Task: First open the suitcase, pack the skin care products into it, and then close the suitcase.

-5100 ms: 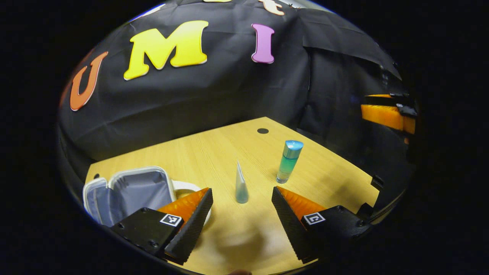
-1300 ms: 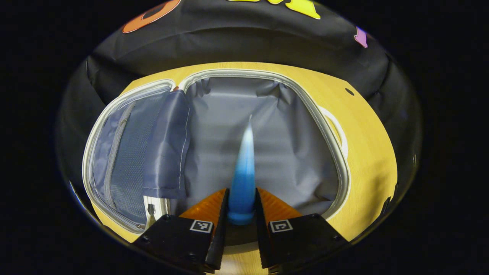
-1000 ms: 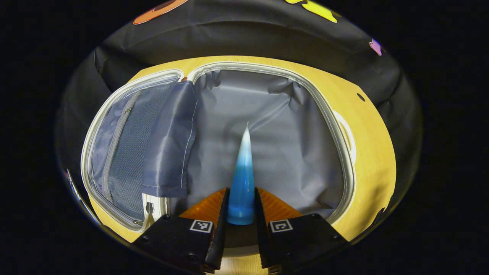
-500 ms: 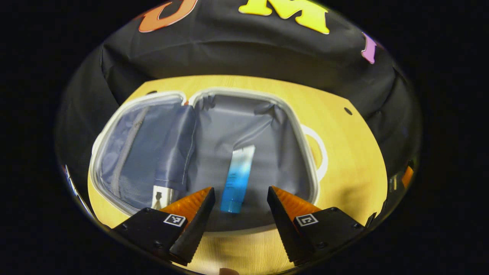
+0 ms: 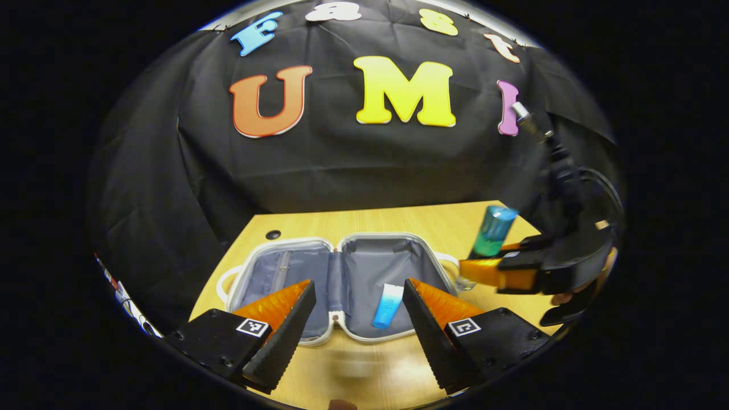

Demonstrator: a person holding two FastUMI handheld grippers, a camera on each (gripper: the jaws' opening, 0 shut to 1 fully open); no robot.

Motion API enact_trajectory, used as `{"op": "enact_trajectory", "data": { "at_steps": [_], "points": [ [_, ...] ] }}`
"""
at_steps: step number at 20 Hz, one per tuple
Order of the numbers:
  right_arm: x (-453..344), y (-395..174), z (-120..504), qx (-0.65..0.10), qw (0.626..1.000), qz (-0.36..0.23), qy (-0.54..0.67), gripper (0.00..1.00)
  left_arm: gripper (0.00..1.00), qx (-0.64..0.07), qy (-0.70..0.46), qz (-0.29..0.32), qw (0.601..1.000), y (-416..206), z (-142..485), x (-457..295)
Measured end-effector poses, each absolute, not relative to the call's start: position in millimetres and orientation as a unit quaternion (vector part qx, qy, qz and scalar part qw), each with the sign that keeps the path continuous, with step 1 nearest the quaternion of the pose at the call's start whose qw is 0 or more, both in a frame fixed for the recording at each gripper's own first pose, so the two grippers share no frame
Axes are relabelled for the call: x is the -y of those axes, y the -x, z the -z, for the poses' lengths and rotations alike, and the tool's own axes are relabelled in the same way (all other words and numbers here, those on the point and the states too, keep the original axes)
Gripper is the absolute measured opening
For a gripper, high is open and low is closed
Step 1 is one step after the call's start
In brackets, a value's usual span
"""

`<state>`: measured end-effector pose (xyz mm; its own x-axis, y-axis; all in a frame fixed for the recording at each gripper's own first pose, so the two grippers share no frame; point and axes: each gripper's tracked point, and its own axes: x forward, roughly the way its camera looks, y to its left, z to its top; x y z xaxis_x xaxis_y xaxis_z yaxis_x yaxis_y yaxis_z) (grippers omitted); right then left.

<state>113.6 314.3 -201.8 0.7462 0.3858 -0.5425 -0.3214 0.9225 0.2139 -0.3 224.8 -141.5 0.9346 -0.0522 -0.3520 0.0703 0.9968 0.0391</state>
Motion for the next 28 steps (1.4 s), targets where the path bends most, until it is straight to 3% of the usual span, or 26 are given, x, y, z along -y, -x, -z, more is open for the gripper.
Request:
{"op": "enact_trajectory", "data": {
  "at_steps": [6, 19, 28],
  "points": [
    [-360, -134, 272, -0.385, 0.908, -0.164, -0.027, 0.35, 0.98, -0.100, -0.021, 0.020, 0.995, 23, 96, -273],
    [-361, -163, 325, -0.493, 0.864, -0.040, -0.090, 0.35, 0.98, -0.143, 0.024, -0.031, 0.989, 25, 129, -340],
    [-364, -170, 330, -0.496, 0.866, -0.027, -0.057, 0.34, 0.98, -0.174, 0.065, -0.075, 0.980, 27, 161, -390]
  ]
}}
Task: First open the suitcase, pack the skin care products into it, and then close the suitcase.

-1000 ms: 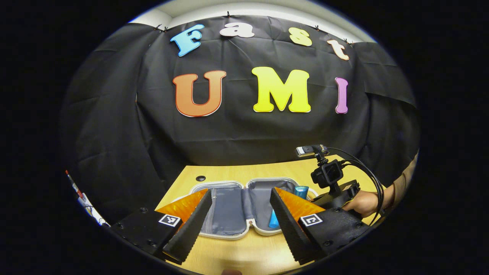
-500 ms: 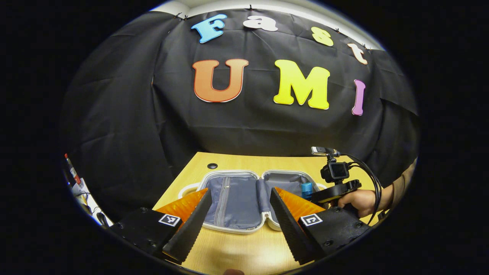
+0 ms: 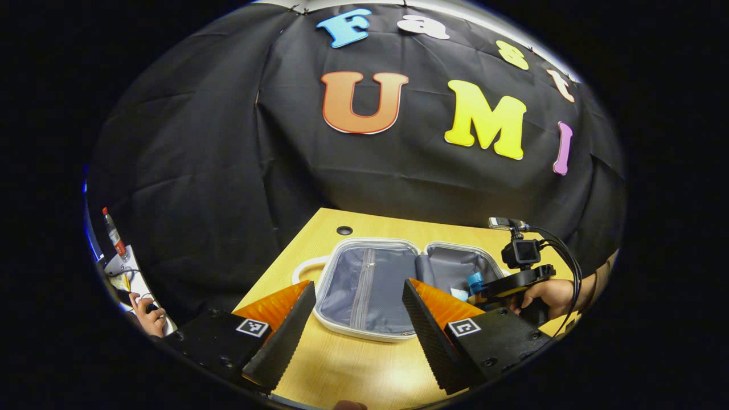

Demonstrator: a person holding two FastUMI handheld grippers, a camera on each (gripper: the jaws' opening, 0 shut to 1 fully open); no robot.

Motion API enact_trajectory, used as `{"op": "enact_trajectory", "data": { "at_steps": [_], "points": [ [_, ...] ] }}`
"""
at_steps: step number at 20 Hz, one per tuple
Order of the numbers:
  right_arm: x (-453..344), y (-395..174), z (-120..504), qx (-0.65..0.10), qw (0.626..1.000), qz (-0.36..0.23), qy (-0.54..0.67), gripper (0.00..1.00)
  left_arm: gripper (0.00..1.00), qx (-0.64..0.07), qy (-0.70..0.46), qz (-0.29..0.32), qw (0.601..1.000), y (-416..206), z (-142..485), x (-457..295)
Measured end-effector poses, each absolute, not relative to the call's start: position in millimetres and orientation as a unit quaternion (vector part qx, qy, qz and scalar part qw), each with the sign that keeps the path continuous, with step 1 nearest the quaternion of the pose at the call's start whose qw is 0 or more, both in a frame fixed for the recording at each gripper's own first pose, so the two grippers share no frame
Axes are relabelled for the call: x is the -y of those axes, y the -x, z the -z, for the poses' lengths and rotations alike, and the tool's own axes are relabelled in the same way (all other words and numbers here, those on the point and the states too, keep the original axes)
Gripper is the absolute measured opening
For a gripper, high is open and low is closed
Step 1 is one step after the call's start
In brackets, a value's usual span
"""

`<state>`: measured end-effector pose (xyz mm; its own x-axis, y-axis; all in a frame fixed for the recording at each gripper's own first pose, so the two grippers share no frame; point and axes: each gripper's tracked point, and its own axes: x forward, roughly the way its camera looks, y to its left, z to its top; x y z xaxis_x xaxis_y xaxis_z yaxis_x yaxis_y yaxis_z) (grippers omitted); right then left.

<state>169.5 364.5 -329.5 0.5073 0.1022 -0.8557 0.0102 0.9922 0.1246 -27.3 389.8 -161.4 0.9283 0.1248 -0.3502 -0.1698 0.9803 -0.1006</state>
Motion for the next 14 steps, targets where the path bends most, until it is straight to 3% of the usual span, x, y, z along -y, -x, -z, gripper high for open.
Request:
{"op": "enact_trajectory", "data": {
  "at_steps": [6, 8, 10, 14],
  "points": [
    [-365, -169, 317, -0.479, 0.875, -0.044, -0.056, 0.40, 0.98, -0.181, 0.082, -0.097, 0.975, 24, 176, -418],
    [-361, -169, 290, -0.441, 0.895, -0.057, -0.046, 0.62, 0.98, -0.186, 0.098, -0.101, 0.972, 19, 186, -432],
    [-360, -167, 252, -0.390, 0.917, -0.077, -0.031, 0.72, 0.98, -0.188, 0.136, -0.103, 0.967, 9, 191, -445],
    [-339, -148, 165, -0.271, 0.956, -0.108, 0.008, 0.81, 0.98, -0.206, 0.231, -0.101, 0.946, -10, 222, -474]
  ]
}}
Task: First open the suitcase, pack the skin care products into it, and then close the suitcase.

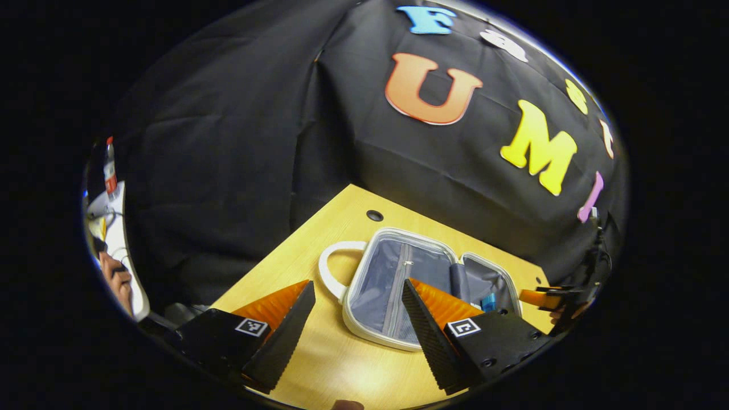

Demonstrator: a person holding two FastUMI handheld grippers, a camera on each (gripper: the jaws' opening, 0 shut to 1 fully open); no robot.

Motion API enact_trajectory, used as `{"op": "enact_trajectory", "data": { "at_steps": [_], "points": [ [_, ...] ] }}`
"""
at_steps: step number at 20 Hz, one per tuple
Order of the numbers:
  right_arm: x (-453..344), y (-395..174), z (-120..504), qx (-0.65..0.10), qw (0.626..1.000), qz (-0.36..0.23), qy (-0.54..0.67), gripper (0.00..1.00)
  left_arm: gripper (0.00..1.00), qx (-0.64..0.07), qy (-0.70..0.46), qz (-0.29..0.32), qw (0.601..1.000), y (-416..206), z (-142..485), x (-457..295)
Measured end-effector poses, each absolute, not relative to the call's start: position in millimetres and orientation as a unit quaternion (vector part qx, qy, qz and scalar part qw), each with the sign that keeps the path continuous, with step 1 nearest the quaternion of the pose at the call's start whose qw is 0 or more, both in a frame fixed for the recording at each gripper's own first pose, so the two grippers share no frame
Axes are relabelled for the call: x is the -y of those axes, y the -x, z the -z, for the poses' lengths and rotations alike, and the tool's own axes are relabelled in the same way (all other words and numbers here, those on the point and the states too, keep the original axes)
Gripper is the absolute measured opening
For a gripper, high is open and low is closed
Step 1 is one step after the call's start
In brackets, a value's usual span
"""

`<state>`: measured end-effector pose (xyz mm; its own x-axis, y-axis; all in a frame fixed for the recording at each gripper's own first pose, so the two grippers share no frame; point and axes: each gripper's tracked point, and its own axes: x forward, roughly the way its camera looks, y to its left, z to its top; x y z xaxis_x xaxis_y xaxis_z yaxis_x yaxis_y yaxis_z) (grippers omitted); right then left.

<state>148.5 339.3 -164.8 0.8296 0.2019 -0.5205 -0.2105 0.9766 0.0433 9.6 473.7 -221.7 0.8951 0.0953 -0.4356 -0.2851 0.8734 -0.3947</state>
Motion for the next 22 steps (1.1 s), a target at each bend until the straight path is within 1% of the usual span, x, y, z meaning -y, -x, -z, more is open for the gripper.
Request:
{"op": "enact_trajectory", "data": {
  "at_steps": [2, 4, 6, 7, 8, 12, 13, 14, 15, 16, 17, 18, 19, 20, 21, 22],
  "points": [
    [-324, -131, 124, -0.219, 0.969, -0.116, 0.022, 0.80, 0.98, -0.206, 0.307, -0.092, 0.924, -26, 238, -483],
    [-304, -112, 89, -0.176, 0.977, -0.113, 0.033, 0.81, 0.99, -0.208, 0.383, -0.094, 0.895, -38, 260, -498],
    [-284, -89, 69, -0.157, 0.981, -0.110, 0.025, 0.80, 0.99, -0.207, 0.439, -0.078, 0.871, -54, 278, -511],
    [-270, -81, 64, -0.150, 0.983, -0.105, 0.020, 0.80, 0.99, -0.207, 0.463, -0.073, 0.859, -61, 290, -518],
    [-254, -75, 64, -0.149, 0.984, -0.095, 0.012, 0.81, 0.98, -0.207, 0.491, -0.066, 0.844, -66, 295, -522],
    [-177, -53, 79, -0.167, 0.985, -0.034, -0.012, 0.81, 0.96, -0.209, 0.568, -0.034, 0.795, -86, 317, -516],
    [-155, -42, 80, -0.169, 0.985, -0.014, -0.018, 0.80, 0.93, -0.204, 0.584, -0.025, 0.786, -91, 317, -513],
    [-138, -34, 79, -0.169, 0.985, 0.002, -0.023, 0.81, 0.88, -0.201, 0.591, -0.024, 0.781, -97, 318, -508],
    [-125, -26, 78, -0.168, 0.985, 0.014, -0.028, 0.81, 0.94, -0.203, 0.593, -0.024, 0.779, -99, 321, -505],
    [-113, -19, 75, -0.167, 0.985, 0.024, -0.031, 0.80, 0.78, -0.202, 0.596, -0.017, 0.777, -101, 322, -499],
    [-101, -12, 72, -0.165, 0.985, 0.036, -0.031, 0.80, 0.78, -0.204, 0.598, -0.015, 0.775, -103, 323, -495],
    [-91, -5, 66, -0.159, 0.986, 0.042, -0.031, 0.81, 0.60, -0.207, 0.601, -0.016, 0.772, -106, 326, -493],
    [-83, 1, 60, -0.151, 0.987, 0.049, -0.028, 0.81, 0.30, -0.209, 0.600, -0.019, 0.772, -106, 325, -493],
    [-75, 6, 53, -0.142, 0.988, 0.055, -0.026, 0.81, 0.34, -0.209, 0.598, -0.024, 0.774, -106, 326, -491],
    [-70, 11, 47, -0.134, 0.989, 0.059, -0.024, 0.81, 0.16, -0.205, 0.593, -0.033, 0.778, -108, 322, -493],
    [-63, 17, 38, -0.120, 0.991, 0.063, -0.019, 0.81, 0.12, -0.209, 0.578, -0.042, 0.787, -107, 320, -491]
  ]
}}
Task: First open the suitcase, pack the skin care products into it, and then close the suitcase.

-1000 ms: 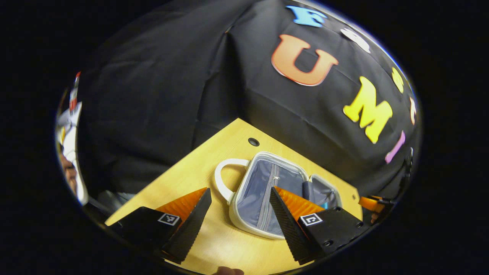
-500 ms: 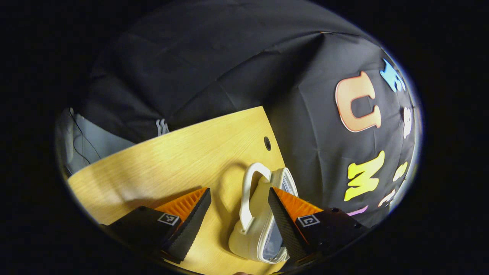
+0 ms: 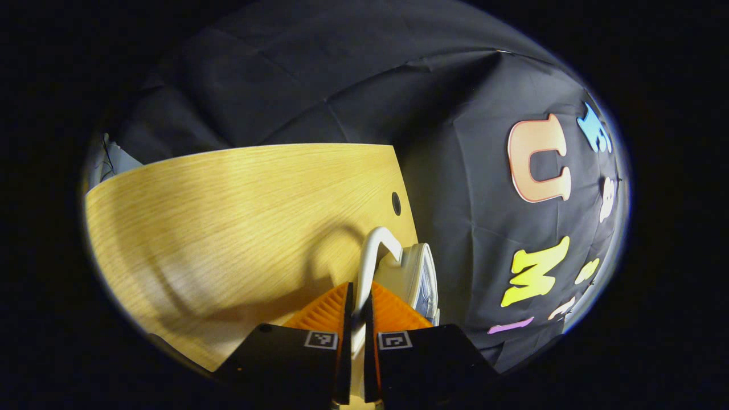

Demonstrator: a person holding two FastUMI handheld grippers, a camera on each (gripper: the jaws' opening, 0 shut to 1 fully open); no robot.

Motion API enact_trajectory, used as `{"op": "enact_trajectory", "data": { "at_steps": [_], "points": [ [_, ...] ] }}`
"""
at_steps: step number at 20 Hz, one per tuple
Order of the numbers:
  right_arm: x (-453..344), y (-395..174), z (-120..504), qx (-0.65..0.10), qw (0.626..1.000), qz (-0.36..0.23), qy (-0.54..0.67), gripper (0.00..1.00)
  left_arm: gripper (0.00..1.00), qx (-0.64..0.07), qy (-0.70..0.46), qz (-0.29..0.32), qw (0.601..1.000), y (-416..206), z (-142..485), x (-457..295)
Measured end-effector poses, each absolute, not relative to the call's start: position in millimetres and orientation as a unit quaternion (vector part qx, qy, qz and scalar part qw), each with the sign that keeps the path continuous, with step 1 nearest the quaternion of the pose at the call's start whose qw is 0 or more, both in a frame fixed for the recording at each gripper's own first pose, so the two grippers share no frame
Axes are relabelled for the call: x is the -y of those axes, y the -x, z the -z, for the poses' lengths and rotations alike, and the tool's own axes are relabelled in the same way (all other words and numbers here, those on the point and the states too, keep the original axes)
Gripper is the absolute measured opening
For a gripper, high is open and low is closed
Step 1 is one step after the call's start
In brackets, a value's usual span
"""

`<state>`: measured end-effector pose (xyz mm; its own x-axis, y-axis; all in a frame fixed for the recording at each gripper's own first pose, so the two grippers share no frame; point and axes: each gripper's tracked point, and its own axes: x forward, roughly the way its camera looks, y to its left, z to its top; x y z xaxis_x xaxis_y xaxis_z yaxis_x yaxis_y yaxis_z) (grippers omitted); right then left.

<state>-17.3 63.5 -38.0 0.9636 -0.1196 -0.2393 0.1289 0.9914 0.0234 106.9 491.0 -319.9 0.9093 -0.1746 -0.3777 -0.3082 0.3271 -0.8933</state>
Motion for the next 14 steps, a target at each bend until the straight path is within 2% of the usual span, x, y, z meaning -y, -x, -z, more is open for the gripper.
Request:
{"op": "enact_trajectory", "data": {
  "at_steps": [5, 14],
  "points": [
    [-60, 15, 34, -0.105, 0.993, 0.045, -0.022, 0.80, 0.04, -0.204, 0.527, -0.060, 0.823, -105, 277, -493],
    [-56, -13, 28, -0.090, 0.995, -0.015, -0.035, 0.81, 0.03, -0.166, 0.299, -0.027, 0.939, -106, 147, -437]
  ]
}}
